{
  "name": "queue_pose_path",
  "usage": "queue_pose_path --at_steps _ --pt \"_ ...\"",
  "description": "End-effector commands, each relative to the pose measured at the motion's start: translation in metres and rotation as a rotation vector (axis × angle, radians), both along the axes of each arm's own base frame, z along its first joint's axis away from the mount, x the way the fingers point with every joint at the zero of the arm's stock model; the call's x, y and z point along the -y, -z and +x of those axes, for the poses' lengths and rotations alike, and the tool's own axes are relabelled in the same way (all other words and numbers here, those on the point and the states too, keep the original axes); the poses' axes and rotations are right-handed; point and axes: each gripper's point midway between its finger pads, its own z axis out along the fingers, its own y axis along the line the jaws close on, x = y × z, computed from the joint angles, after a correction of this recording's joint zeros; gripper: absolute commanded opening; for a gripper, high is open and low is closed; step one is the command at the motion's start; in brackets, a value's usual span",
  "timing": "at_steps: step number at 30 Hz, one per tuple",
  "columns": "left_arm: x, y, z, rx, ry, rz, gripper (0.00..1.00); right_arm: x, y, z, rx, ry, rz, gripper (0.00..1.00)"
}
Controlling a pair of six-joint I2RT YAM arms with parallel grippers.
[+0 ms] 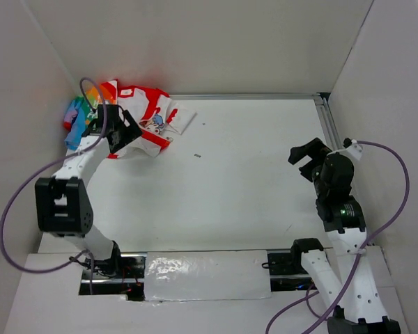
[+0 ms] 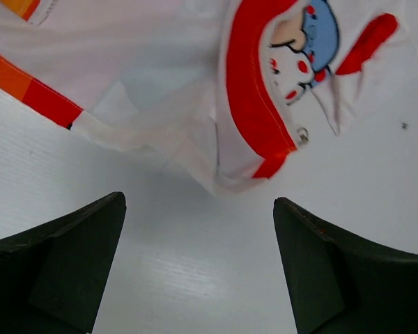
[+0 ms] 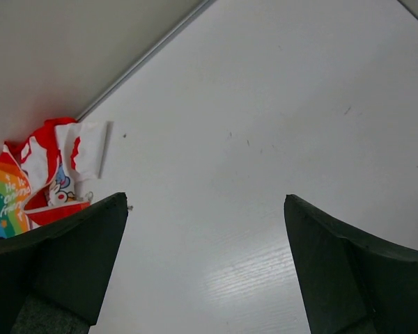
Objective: Zip up the jacket
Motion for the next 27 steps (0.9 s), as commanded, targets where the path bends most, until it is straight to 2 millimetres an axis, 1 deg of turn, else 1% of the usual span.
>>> queue_pose_path --at_steps 1,2,3,4,5,6,7,8,9,10,11,13,15,16,17,18,19,20,21,22,23,24,25,26,27 --pt "-0.019 0.028 0.03 -0.075 -0.045 -0.047 0.99 0.001 0.003 0.001 0.032 0.018 0.014 1.0" --pt "-0.017 0.034 0.037 -0.089 -0.034 -0.062 0.99 -0.001 0.012 0.003 0.02 0.005 0.011 1.0" --pt "-0.018 0.041 0.042 -0.11 -0.034 -0.066 0.99 -0.003 0.013 0.003 0.019 -0.014 0.006 1.0" --pt "-0.019 0.054 0.056 -0.135 -0.035 -0.069 0.99 -0.009 0.015 0.005 0.015 -0.045 0.012 1.0" --pt "-0.015 0.059 0.062 -0.146 -0.015 -0.081 0.99 -0.012 0.022 0.006 0.002 -0.067 0.003 1.0" --pt "-0.013 0.064 0.067 -0.155 -0.002 -0.086 0.99 -0.013 0.023 0.007 0.0 -0.074 -0.001 1.0" --pt "-0.01 0.071 0.079 -0.164 0.022 -0.082 0.99 -0.014 0.028 0.01 -0.018 -0.083 0.001 1.0" --pt "-0.009 0.076 0.083 -0.172 0.029 -0.076 0.99 -0.015 0.031 0.011 -0.028 -0.091 -0.004 1.0" --pt "-0.002 0.072 0.09 -0.164 0.066 -0.096 0.99 -0.016 0.036 0.012 -0.053 -0.094 -0.002 1.0" --pt "0.003 0.084 0.091 -0.19 0.081 -0.106 0.96 -0.017 0.035 0.013 -0.058 -0.101 0.001 1.0" --pt "0.01 0.087 0.09 -0.198 0.111 -0.132 0.9 -0.018 0.036 0.014 -0.064 -0.106 -0.003 1.0" --pt "0.021 0.095 0.088 -0.199 0.159 -0.149 0.53 -0.019 0.037 0.016 -0.068 -0.107 0.002 1.0" --pt "0.031 0.102 0.076 -0.215 0.182 -0.18 0.0 -0.018 0.037 0.015 -0.075 -0.104 0.008 0.99" --pt "0.034 0.099 0.072 -0.21 0.191 -0.192 0.0 -0.019 0.034 0.015 -0.069 -0.107 0.011 0.99" --pt "0.039 0.111 0.057 -0.239 0.201 -0.21 0.0 -0.022 0.033 0.014 -0.064 -0.118 0.017 0.99" --pt "0.048 0.093 0.052 -0.189 0.239 -0.235 0.0 -0.023 0.032 0.012 -0.056 -0.122 0.024 0.99" --pt "0.064 0.082 0.052 -0.126 0.289 -0.238 0.0 -0.024 0.031 0.011 -0.05 -0.128 0.032 0.98" --pt "0.074 0.093 0.031 -0.147 0.317 -0.257 0.0 -0.026 0.03 0.01 -0.042 -0.136 0.038 0.98" --pt "0.085 0.07 0.022 -0.084 0.371 -0.272 0.0 -0.029 0.027 0.007 -0.027 -0.154 0.046 0.98" --pt "0.103 0.062 0.014 -0.053 0.426 -0.273 0.0 -0.031 0.03 0.005 -0.03 -0.164 0.05 0.98" --pt "0.115 0.069 -0.006 -0.074 0.464 -0.283 0.0 -0.032 0.031 0.004 -0.03 -0.171 0.053 0.98" --pt "0.139 0.054 -0.021 -0.045 0.533 -0.289 0.0 -0.033 0.034 0.002 -0.032 -0.173 0.053 0.98" --pt "0.152 0.053 -0.034 -0.049 0.57 -0.297 0.0 -0.038 0.037 0.001 -0.038 -0.206 0.059 0.98" --pt "0.163 0.06 -0.052 -0.08 0.595 -0.315 0.0 -0.04 0.04 0.0 -0.048 -0.216 0.062 0.99" --pt "0.189 0.052 -0.073 -0.08 0.67 -0.345 0.0 -0.045 0.045 -0.001 -0.065 -0.243 0.069 0.99"
